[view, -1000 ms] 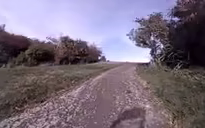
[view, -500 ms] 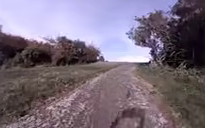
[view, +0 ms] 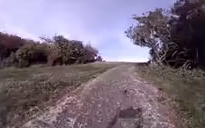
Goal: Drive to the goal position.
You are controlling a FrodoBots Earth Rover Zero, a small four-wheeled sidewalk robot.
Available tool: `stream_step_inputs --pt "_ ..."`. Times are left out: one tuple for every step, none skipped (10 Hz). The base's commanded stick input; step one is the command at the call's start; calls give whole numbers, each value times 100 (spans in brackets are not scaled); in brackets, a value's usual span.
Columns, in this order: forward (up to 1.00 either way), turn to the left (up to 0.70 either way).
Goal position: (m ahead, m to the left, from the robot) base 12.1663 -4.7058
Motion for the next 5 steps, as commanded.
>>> stream_step_inputs --pt "85 0" --pt "85 0" --pt "85 0" --pt "85 0" --pt "85 -3"
